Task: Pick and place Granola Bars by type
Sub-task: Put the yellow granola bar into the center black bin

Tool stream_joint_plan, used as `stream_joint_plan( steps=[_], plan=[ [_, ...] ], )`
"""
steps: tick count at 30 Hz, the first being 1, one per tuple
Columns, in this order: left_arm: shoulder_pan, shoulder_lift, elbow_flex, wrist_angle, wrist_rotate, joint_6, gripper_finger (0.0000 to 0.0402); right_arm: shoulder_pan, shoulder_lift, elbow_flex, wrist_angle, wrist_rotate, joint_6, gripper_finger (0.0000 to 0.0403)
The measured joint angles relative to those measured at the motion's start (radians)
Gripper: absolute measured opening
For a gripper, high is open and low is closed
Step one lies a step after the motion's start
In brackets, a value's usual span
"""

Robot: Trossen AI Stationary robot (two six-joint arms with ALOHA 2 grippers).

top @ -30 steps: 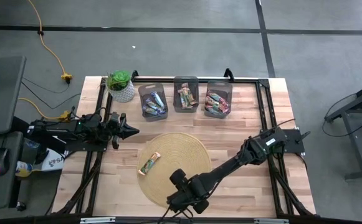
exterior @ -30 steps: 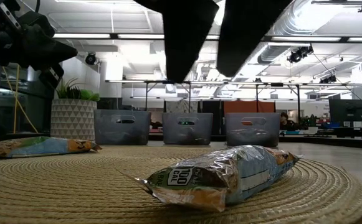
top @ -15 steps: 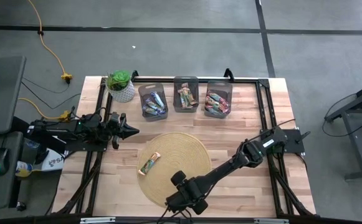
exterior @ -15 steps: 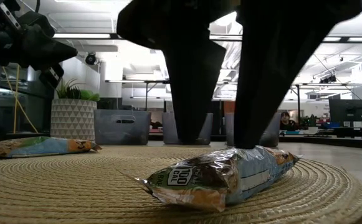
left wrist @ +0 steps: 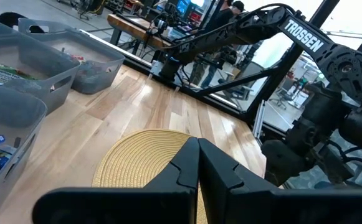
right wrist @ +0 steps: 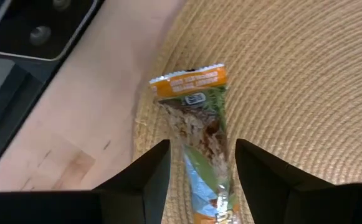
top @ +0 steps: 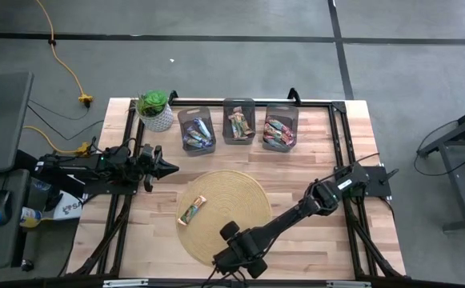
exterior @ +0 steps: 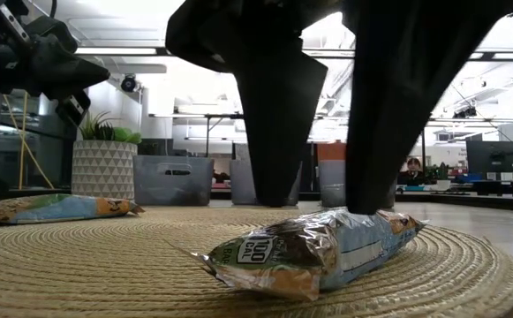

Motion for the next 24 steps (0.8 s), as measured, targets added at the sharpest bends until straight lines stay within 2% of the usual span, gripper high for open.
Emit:
stream_joint_plan(
  steps=[24],
  plan=[
    [0.000, 0.000, 0.000, 0.001, 0.000, 0.000, 0.0001, -0.001, 0.032, -0.001, 0.052, -0.004, 0.000, 0.0165]
  ],
)
